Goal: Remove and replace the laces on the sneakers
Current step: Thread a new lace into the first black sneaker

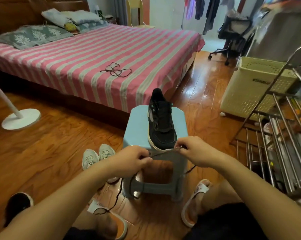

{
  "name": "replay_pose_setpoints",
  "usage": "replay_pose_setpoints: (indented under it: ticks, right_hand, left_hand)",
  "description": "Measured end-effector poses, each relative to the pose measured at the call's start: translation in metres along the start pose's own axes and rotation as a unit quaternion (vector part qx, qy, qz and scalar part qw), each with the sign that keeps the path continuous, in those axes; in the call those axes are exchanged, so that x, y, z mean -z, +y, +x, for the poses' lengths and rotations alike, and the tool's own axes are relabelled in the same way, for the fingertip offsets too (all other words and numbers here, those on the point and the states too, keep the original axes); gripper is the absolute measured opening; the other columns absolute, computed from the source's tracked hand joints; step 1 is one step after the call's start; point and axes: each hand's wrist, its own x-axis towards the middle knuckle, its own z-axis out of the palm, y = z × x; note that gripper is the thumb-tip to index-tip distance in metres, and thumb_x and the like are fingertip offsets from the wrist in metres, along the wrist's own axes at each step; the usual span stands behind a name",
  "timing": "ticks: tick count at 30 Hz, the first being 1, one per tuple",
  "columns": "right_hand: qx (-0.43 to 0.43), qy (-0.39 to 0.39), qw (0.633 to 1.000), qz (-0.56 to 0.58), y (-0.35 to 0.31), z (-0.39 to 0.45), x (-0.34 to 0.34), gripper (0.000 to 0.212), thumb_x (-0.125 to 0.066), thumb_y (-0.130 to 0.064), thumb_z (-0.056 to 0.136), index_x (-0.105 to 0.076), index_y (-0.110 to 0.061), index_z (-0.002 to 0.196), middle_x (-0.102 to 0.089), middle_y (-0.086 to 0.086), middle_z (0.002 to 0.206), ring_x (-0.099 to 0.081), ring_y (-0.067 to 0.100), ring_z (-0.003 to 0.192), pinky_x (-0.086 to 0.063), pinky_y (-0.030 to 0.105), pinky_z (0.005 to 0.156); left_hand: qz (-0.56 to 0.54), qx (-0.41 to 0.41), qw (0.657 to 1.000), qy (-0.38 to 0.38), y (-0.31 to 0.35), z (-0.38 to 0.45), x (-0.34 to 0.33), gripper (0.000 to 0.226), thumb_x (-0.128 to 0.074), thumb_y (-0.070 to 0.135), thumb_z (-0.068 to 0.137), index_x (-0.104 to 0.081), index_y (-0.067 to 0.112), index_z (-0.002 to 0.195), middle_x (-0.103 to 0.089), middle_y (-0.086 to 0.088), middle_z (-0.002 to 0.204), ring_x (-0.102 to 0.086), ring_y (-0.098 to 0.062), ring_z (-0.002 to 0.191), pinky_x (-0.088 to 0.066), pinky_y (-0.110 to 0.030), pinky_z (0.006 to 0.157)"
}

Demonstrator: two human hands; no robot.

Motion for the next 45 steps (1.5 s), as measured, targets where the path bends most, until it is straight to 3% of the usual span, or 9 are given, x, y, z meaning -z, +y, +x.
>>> replay_pose_setpoints:
  ticks: [8,12,17,20,26,29,32,37,45]
  right_hand:
    - [-0.23,0.144,0.933,-0.235,0.064,0.001,0.013,0.059,-0.018,-0.051,0.107,-0.066,-0.016,0.104,-0.061,0.01,0.104,-0.057,0.031,0.096,-0.044,0.042,0.079]
    - [-0.267,0.163,0.923,0.224,0.068,0.021,0.024,0.037,-0.034,-0.027,0.11,-0.066,-0.008,0.111,-0.056,0.009,0.079,-0.053,0.023,0.07,-0.045,0.035,0.063]
    - [-0.157,0.168,0.669,0.707,0.07,0.026,0.041,0.045,-0.034,0.019,0.089,-0.064,-0.002,0.115,-0.064,0.017,0.106,-0.069,0.023,0.094,-0.059,0.036,0.082]
    - [-0.115,0.2,0.595,0.77,0.077,0.045,0.051,0.031,-0.042,0.006,0.094,-0.064,-0.002,0.115,-0.064,0.009,0.093,-0.06,0.006,0.06,-0.054,0.02,0.057]
    - [-0.118,0.179,0.806,0.551,0.077,0.078,0.034,0.044,-0.045,-0.003,0.101,-0.048,-0.033,0.133,-0.054,0.003,0.071,-0.028,0.009,0.045,-0.023,0.025,0.044]
    - [-0.124,0.11,0.827,0.537,0.064,0.08,0.013,0.036,-0.047,0.0,0.096,-0.058,-0.014,0.128,-0.065,0.009,0.079,-0.026,0.011,0.042,-0.017,0.028,0.045]
    - [-0.142,0.127,0.849,0.492,0.051,0.081,-0.003,0.017,-0.054,-0.014,0.099,-0.071,-0.009,0.101,-0.061,0.005,0.069,-0.031,0.011,0.044,-0.02,0.026,0.045]
    - [-0.095,0.232,0.92,0.301,0.055,0.09,-0.027,0.015,-0.06,-0.021,0.099,-0.074,-0.02,0.093,-0.053,-0.019,0.046,-0.044,0.0,0.043,-0.028,0.013,0.047]
    - [-0.066,0.286,0.947,0.132,0.056,0.083,-0.04,0.016,-0.068,-0.034,0.093,-0.077,-0.024,0.085,-0.068,-0.01,0.073,-0.062,0.008,0.069,-0.042,0.029,0.064]
  left_hand:
    - [0.0,0.029,0.993,-0.114,-0.01,-0.012,-0.001,0.028,-0.057,0.047,0.101,-0.068,0.028,0.083,-0.066,0.005,0.083,-0.061,-0.01,0.074,-0.053,-0.036,0.073]
    - [0.015,-0.011,0.99,-0.138,0.006,-0.002,-0.014,0.03,-0.055,0.045,0.102,-0.066,0.026,0.082,-0.063,0.002,0.082,-0.056,-0.01,0.069,-0.049,-0.034,0.069]
    - [0.068,-0.028,0.974,-0.216,0.006,0.016,-0.041,0.029,-0.054,0.044,0.103,-0.067,0.02,0.092,-0.064,0.0,0.087,-0.061,-0.02,0.08,-0.049,-0.036,0.072]
    - [0.102,-0.055,0.947,-0.301,0.002,0.033,-0.059,0.032,-0.053,0.041,0.104,-0.062,0.016,0.088,-0.054,0.001,0.077,-0.053,-0.025,0.078,-0.043,-0.037,0.073]
    - [0.133,-0.074,0.944,-0.294,0.024,0.069,-0.036,0.045,-0.044,0.053,0.105,-0.066,0.013,0.104,-0.059,-0.003,0.09,-0.058,-0.027,0.088,-0.043,-0.037,0.075]
    - [-0.023,-0.064,0.997,-0.032,0.03,0.101,-0.003,0.024,-0.049,0.042,0.105,-0.061,0.025,0.093,-0.062,0.006,0.086,-0.06,-0.016,0.084,-0.048,-0.037,0.074]
    - [-0.075,-0.016,0.975,0.209,0.017,0.132,0.003,0.006,-0.06,0.035,0.099,-0.059,0.036,0.093,-0.063,0.011,0.081,-0.063,-0.015,0.081,-0.052,-0.036,0.069]
    - [-0.131,-0.003,0.957,0.26,0.002,0.154,-0.012,0.01,-0.073,0.029,0.091,-0.07,0.037,0.096,-0.062,0.015,0.071,-0.061,-0.008,0.074,-0.053,-0.031,0.071]
    - [-0.103,-0.024,0.957,0.27,0.005,0.157,-0.011,0.021,-0.076,0.022,0.089,-0.076,0.04,0.1,-0.057,0.033,0.064,-0.057,0.003,0.071,-0.043,-0.015,0.07]
